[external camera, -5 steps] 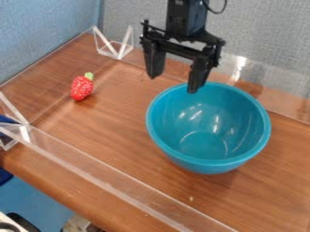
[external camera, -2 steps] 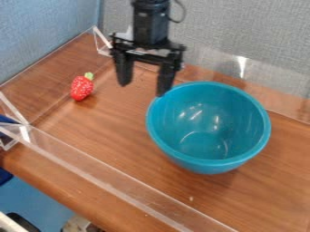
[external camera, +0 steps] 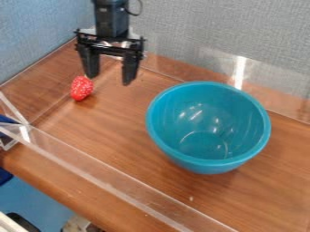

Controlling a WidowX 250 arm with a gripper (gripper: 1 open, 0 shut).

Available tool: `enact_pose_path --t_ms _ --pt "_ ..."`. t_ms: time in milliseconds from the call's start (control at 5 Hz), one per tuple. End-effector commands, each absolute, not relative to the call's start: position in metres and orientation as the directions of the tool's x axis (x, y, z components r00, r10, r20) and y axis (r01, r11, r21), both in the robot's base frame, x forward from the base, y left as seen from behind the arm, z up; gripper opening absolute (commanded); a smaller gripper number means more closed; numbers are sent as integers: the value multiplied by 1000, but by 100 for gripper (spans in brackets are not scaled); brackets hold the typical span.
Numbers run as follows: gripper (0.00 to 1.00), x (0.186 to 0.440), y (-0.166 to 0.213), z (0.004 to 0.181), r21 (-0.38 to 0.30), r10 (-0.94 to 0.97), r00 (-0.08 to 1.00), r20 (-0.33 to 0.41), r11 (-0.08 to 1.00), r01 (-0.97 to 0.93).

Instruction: Put the strawberry in the blue bowl

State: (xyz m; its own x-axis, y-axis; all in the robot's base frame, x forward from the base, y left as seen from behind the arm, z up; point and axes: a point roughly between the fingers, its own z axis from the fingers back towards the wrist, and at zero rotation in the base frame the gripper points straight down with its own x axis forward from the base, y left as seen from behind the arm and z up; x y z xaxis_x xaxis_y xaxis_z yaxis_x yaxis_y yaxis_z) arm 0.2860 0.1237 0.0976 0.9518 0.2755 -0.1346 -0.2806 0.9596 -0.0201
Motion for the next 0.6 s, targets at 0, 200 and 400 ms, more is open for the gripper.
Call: enact_pose_path --t_ms 0,200,400 --pt "100 295 150 108 -1 313 948 -65 950 -313" --pt "100 297 161 101 3 335 940 -69 942 -336" --pt "100 299 168 94 0 350 933 -80 936 -351"
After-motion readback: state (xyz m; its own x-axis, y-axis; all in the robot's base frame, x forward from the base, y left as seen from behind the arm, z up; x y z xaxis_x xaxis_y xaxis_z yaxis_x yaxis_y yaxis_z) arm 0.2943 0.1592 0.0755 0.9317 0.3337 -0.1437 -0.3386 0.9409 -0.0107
